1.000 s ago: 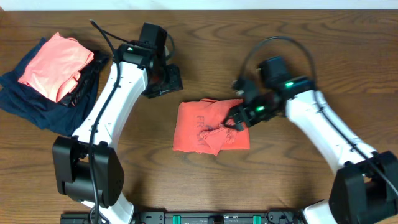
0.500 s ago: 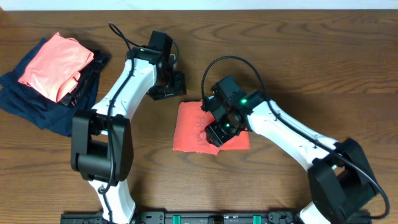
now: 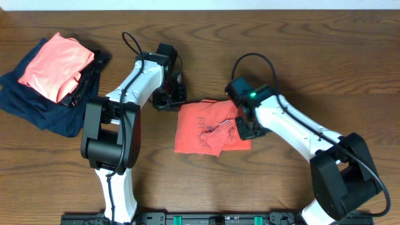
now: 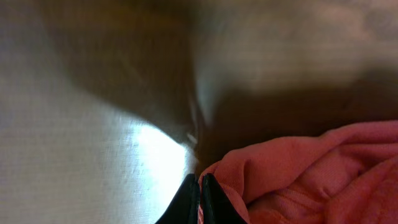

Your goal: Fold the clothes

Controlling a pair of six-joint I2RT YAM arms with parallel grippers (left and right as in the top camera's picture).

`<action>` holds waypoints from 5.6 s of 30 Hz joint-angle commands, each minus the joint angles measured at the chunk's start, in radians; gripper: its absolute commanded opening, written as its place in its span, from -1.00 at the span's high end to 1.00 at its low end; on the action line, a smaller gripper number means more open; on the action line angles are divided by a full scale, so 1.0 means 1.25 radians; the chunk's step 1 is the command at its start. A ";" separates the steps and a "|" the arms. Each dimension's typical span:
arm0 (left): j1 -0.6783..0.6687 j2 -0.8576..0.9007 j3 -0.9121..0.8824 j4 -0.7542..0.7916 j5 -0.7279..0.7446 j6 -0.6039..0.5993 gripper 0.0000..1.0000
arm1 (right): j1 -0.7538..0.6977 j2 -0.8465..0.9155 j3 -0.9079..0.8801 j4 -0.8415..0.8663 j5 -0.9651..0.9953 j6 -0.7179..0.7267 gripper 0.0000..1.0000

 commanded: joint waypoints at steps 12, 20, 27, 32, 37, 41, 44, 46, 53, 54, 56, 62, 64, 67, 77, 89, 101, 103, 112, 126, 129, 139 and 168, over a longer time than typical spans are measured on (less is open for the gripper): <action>-0.001 0.007 -0.005 0.009 -0.033 0.004 0.83 | 0.111 -0.009 0.008 0.155 -0.481 -0.150 0.16; -0.002 0.007 -0.005 0.009 -0.033 0.003 0.81 | 0.174 -0.009 0.005 0.179 -0.268 -0.034 -0.27; -0.002 0.007 -0.005 0.009 -0.032 0.003 0.81 | 0.205 -0.009 -0.002 0.211 -0.157 -0.015 -0.14; -0.002 0.007 -0.005 0.009 -0.028 0.003 0.82 | 0.206 -0.009 -0.002 0.205 -0.144 0.018 0.92; -0.002 0.007 -0.005 0.009 -0.028 0.003 0.82 | 0.197 -0.009 -0.001 0.137 -0.018 0.141 0.98; -0.002 0.007 -0.005 0.000 -0.028 0.003 0.81 | 0.157 -0.025 -0.001 0.012 0.145 0.335 0.98; -0.002 0.007 -0.005 -0.012 -0.027 0.003 0.82 | 0.112 -0.043 -0.001 -0.023 0.196 0.357 0.69; -0.002 0.007 -0.005 -0.017 -0.027 0.003 0.84 | 0.075 -0.052 -0.001 -0.026 0.208 0.356 0.51; 0.004 -0.021 0.014 -0.025 -0.028 0.004 0.83 | -0.032 -0.054 -0.001 -0.059 0.203 0.332 0.39; 0.007 -0.030 0.022 -0.024 -0.028 0.004 0.78 | -0.040 -0.056 -0.001 -0.065 0.187 0.325 0.41; 0.018 -0.052 0.040 -0.017 -0.034 0.004 0.69 | -0.047 -0.062 -0.001 -0.059 0.111 0.258 0.45; 0.041 -0.093 0.046 0.073 0.007 0.004 0.17 | -0.010 -0.103 -0.001 -0.031 -0.124 0.092 0.46; 0.039 -0.090 0.045 0.093 0.043 0.013 0.17 | 0.011 -0.105 -0.002 -0.031 -0.166 0.061 0.43; 0.021 -0.079 0.045 0.100 0.070 0.020 0.17 | 0.044 -0.093 -0.002 -0.031 -0.175 0.056 0.35; -0.056 -0.012 -0.007 0.074 -0.031 0.054 0.23 | 0.078 -0.019 -0.036 0.049 -0.171 0.051 0.35; -0.052 0.011 -0.034 -0.083 -0.034 0.000 0.88 | -0.075 0.004 -0.090 0.334 0.061 0.020 0.49; -0.012 -0.094 0.004 -0.084 -0.027 -0.078 0.66 | -0.125 -0.040 -0.067 0.345 -0.038 -0.090 0.14; 0.001 -0.126 0.009 -0.002 0.049 0.012 0.08 | -0.129 -0.078 -0.067 0.291 -0.003 -0.074 0.04; -0.009 -0.099 0.009 0.165 0.293 0.245 -0.60 | -0.153 -0.291 -0.067 0.132 0.020 -0.074 -0.70; -0.068 0.086 0.009 0.283 0.366 0.251 -0.61 | -0.153 -0.397 -0.067 0.037 0.020 -0.074 -0.74; -0.090 0.117 0.009 0.285 0.366 0.246 -0.53 | -0.153 -0.397 -0.067 0.028 0.020 -0.074 -0.72; -0.118 0.104 0.045 0.294 0.300 0.232 0.88 | -0.153 -0.397 -0.067 0.013 0.020 -0.074 -0.65; 0.461 -0.431 0.075 0.320 0.067 0.204 0.84 | -0.153 -0.398 -0.067 -0.003 0.023 -0.074 -0.63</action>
